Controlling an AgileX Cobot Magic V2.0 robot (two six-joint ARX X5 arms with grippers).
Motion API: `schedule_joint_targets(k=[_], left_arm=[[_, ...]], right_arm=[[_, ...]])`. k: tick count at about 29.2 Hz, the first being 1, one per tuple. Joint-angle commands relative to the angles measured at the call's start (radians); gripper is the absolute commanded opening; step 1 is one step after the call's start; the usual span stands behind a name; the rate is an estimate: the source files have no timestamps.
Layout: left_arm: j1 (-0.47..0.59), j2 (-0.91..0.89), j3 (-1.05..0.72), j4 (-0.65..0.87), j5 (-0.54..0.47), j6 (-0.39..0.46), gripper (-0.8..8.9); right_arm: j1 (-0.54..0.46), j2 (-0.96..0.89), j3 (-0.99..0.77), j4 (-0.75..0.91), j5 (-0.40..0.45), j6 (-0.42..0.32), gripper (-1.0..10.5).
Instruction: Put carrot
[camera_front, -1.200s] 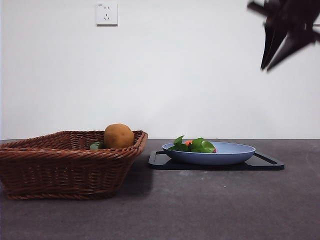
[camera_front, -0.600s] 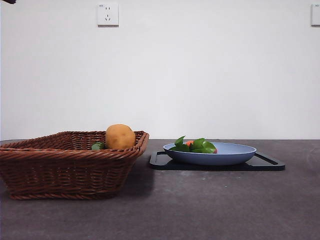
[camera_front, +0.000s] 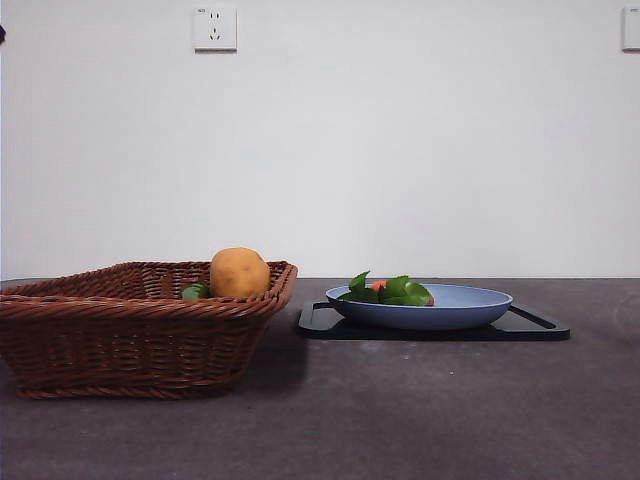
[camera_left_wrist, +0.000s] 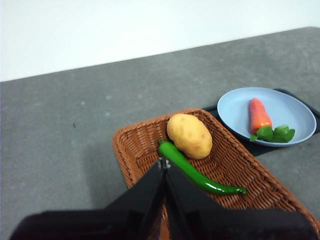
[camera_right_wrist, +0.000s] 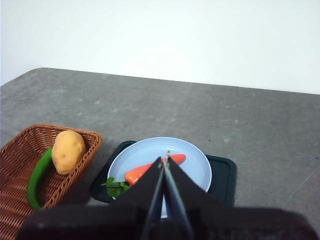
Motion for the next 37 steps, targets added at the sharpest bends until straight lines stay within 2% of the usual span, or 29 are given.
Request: schedule_joint_targets(k=[1,6,9,11,13,20,22,28,37], left_arm=[[-0.002,0.011,0.011,0.004,0.002,-0.009,0.08],[-0.008,0.011,0.010,0.002,0.003,-0.009,0.08],[-0.003,-0.058,0.010,-0.035,-0.034,0.000,0.08],[0.011,-0.140,0.006,-0.067,-0.055,0.077,0.08],[0.047,-0.222,-0.016,-0.071,-0.059,0.104,0.08],[0.219,-0.434,-0.237,0.034,-0.055,0.096,0.08],[0.247,-0.475,-0.320,0.063,-0.051,0.065,0.08],[0.274,-0.558,-0.505,0.103,-0.052,-0.003,0.08],[0.274,-0.575,-0.608,0.142,-0.055,-0.006,0.08]], right_arm=[[0.006,0.004,0.010,0.010,0.003,-0.004,0.0],[0.006,0.004,0.010,0.010,0.004,-0.004,0.0],[0.006,0.004,0.010,0.010,0.003,-0.004,0.0],[0.006,0.004,0.010,0.010,0.003,-0.004,0.0],[0.006,0.004,0.010,0.010,0.004,-0.004,0.0],[0.006,0.004,0.010,0.010,0.003,-0.004,0.0],[0.006,0.004,0.010,0.010,0.003,-0.004,0.0],[0.006,0.004,0.010,0.010,0.005,-0.004,0.0],[0.006,0.004,0.010,0.010,0.006,-0.004,0.0]])
